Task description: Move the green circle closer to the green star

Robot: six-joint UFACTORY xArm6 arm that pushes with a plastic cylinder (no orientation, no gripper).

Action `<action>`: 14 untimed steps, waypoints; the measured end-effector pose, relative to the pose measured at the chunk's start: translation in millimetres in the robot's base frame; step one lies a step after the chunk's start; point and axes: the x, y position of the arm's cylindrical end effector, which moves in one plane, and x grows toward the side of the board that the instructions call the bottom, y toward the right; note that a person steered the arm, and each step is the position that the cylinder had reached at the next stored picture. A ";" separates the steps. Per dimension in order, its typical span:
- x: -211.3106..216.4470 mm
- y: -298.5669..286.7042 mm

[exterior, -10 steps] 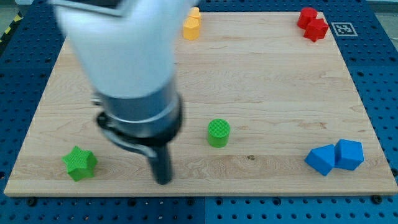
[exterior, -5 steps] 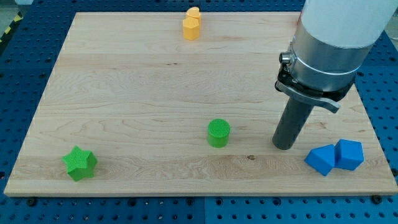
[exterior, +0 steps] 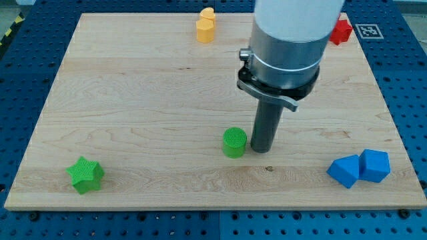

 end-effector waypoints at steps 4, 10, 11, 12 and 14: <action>-11.0 -82.0; -11.0 -159.3; -10.7 -160.1; -4.7 -160.1; 24.5 -170.5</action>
